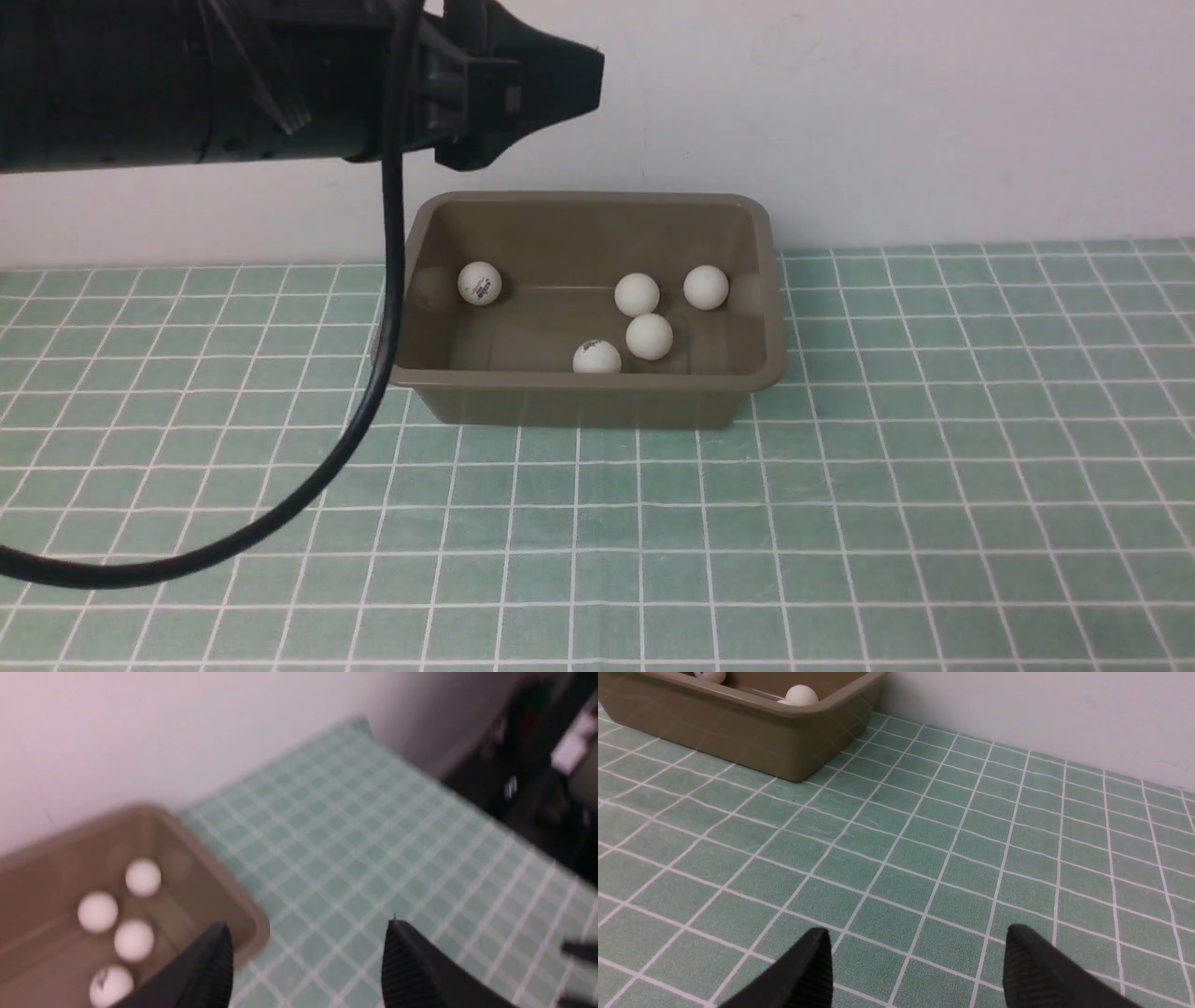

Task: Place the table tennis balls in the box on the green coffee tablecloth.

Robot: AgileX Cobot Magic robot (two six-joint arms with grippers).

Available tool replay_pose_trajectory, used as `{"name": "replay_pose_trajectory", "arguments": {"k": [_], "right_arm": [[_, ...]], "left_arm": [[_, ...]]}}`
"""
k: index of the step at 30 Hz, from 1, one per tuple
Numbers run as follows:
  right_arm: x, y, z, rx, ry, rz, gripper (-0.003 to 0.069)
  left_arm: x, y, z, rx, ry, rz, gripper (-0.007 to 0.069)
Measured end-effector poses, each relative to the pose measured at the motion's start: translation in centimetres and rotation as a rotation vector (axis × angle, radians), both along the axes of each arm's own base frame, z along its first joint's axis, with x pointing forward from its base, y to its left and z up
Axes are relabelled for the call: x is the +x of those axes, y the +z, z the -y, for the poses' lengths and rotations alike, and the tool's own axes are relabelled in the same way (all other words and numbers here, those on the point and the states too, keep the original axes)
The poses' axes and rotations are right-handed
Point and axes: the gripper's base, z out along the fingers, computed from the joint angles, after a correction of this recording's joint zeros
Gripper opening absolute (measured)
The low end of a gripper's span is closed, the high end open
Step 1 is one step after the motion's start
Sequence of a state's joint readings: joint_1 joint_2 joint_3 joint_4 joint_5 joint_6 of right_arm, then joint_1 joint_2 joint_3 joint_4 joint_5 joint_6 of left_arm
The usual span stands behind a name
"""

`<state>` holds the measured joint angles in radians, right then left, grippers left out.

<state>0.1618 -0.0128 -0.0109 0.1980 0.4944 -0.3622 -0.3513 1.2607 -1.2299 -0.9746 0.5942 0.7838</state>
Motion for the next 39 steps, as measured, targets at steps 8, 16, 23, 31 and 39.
{"name": "replay_pose_trajectory", "arguments": {"k": [8,16,23,31,39], "right_arm": [[0.0,0.0,0.0,0.000,0.000,0.000,0.0451],[0.0,0.0,0.0,0.001,0.000,0.000,0.0451],[0.0,0.0,0.0,0.001,0.000,0.000,0.0451],[0.0,0.0,0.0,0.001,0.000,0.000,0.0451],[0.0,0.0,0.0,0.003,0.000,0.000,0.0451]], "left_arm": [[0.9,-6.0,-1.3,0.123,0.123,-0.056,0.0395],[-1.3,-12.2,-8.7,0.171,0.425,-0.163,0.0395],[-8.9,-14.1,-13.1,0.259,0.608,-0.027,0.0395],[-12.8,-14.3,-12.7,0.265,0.618,0.097,0.0395],[-14.2,-15.1,-12.3,0.264,0.596,0.117,0.0395]]}}
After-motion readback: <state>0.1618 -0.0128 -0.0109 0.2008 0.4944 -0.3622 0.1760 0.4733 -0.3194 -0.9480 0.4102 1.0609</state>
